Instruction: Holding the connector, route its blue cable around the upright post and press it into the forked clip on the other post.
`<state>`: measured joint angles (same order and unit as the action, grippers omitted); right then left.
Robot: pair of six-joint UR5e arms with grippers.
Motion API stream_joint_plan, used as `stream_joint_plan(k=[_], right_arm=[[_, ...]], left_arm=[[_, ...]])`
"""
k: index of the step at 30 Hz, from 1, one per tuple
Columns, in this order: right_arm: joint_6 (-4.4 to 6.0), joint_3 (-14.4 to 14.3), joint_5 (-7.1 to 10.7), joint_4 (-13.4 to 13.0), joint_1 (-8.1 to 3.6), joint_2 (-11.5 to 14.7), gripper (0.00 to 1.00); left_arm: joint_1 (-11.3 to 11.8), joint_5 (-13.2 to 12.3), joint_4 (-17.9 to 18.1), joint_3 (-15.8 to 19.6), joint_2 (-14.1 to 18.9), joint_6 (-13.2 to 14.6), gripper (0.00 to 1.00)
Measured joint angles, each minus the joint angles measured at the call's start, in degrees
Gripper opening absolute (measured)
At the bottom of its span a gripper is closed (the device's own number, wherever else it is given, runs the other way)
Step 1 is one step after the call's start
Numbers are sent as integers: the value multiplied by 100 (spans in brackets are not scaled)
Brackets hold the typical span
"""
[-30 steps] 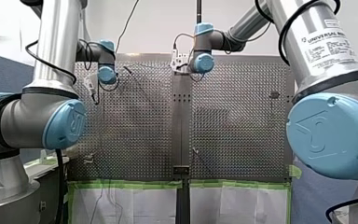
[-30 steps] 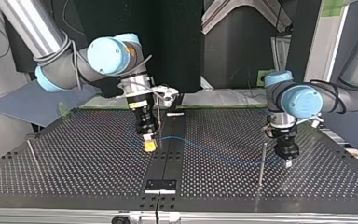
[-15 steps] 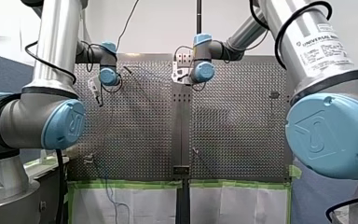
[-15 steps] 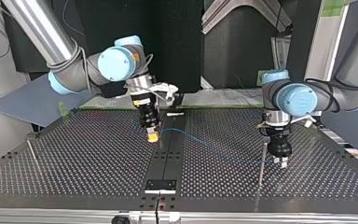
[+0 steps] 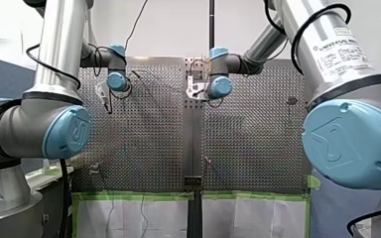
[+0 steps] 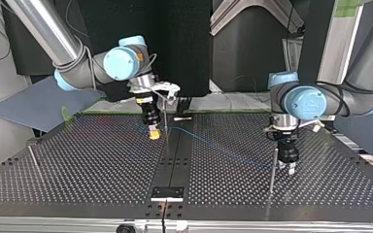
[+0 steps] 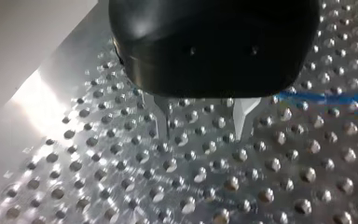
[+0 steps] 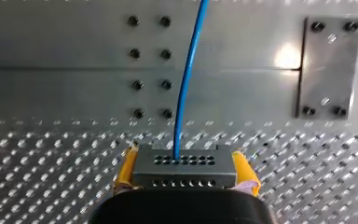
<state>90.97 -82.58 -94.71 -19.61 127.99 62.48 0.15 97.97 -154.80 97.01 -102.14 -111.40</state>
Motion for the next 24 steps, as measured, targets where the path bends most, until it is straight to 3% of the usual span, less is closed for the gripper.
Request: stream_joint_plan(k=[11, 18, 24], right_arm=[[214, -330, -38, -380, -335, -29, 0], [436, -605, -70, -520, -628, -99, 0], [534, -872, -77, -766, -891, -124, 0]], left_arm=[[-27, -85, 19, 0, 0, -102, 68], [-28, -22, 19, 0, -1, -114, 68], [-28, -12, 19, 0, -1, -118, 68]])
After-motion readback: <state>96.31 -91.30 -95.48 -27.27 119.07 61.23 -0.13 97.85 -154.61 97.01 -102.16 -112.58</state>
